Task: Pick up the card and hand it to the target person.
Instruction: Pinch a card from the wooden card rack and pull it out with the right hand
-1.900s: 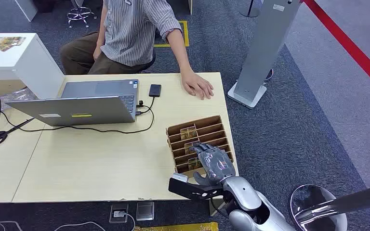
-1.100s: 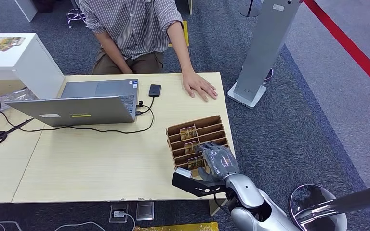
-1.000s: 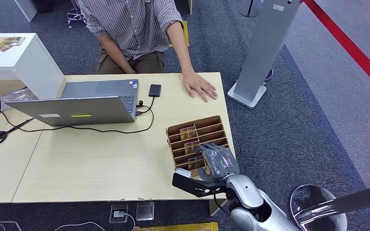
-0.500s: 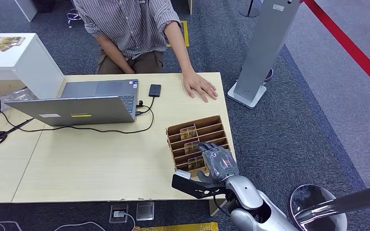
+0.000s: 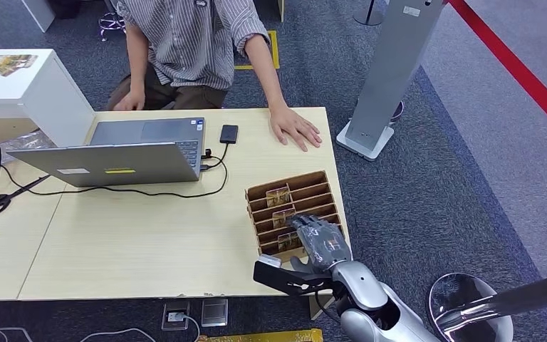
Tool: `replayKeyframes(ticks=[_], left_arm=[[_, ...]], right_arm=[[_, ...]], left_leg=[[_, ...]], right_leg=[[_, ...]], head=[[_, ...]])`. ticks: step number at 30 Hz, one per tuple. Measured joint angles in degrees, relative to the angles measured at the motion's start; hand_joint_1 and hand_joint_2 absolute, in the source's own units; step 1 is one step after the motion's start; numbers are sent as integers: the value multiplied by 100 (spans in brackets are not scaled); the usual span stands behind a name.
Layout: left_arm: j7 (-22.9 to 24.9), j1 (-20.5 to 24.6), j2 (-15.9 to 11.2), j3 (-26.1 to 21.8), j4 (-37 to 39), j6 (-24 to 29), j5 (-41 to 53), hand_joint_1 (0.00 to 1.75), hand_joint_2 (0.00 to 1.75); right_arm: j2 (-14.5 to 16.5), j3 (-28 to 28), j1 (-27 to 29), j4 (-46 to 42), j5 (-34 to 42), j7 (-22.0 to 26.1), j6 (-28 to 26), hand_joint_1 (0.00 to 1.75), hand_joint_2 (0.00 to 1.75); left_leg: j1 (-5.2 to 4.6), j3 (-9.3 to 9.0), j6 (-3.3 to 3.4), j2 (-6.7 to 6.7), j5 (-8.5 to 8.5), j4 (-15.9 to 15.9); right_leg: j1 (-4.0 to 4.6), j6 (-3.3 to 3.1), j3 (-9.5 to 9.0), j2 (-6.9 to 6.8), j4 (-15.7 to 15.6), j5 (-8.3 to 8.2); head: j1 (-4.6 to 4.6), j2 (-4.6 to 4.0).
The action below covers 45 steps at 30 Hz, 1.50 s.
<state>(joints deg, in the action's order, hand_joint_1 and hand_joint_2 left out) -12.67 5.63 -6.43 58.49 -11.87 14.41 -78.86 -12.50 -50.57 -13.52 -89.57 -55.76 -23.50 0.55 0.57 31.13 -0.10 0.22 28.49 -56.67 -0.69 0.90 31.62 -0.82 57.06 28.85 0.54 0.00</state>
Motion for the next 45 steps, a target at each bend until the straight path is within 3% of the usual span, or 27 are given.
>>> replayKeyframes(ticks=[16, 20, 23, 27, 39, 43, 45], left_arm=[[30, -1, 0, -2, 0, 51, -64, 0, 0], [32, -1, 0, -2, 0, 52, -70, 0, 0], [32, -1, 0, -2, 0, 52, -72, 0, 0], [32, -1, 0, -2, 0, 51, -72, 0, 0], [29, 0, 0, -2, 0, 34, -70, 0, 0], [3, -1, 0, -2, 0, 39, -40, 0, 175], [-36, 0, 0, -1, 0, 57, 9, 0, 175]], right_arm=[[54, -115, -51, 110, 55, 49, 33, 75, 175], [55, -120, -57, 122, 57, 55, 33, 96, 175], [57, -122, -63, 127, 67, 60, 34, 102, 175], [56, -125, -66, 132, 77, 61, 35, 130, 175], [55, -123, -88, 145, 111, 36, 35, 134, 175], [55, -123, -88, 145, 114, 32, 34, 133, 175], [55, -123, -89, 145, 117, 26, 34, 133, 175]], left_leg=[[0, 0, 0, 0, 0, 0], [0, 0, 0, 0, 0, 0], [0, 0, 0, 0, 0, 0], [0, 0, 0, 0, 0, 0], [0, -1, 0, 0, 0, 0], [0, -1, 0, 0, 0, 0], [0, -1, 0, 0, 0, 0]], right_leg=[[0, 0, -1, 0, 0, 0], [0, 0, -1, 0, 0, 0], [0, 0, -1, 0, 0, 0], [0, 0, -1, 0, 0, 0], [0, 0, -1, 0, 0, 0], [0, 0, -1, 0, 0, 0], [0, 0, -1, 0, 0, 0]], head=[[2, 1], [2, 1], [2, 1], [2, 0], [3, 0], [1, 1], [1, 0]])
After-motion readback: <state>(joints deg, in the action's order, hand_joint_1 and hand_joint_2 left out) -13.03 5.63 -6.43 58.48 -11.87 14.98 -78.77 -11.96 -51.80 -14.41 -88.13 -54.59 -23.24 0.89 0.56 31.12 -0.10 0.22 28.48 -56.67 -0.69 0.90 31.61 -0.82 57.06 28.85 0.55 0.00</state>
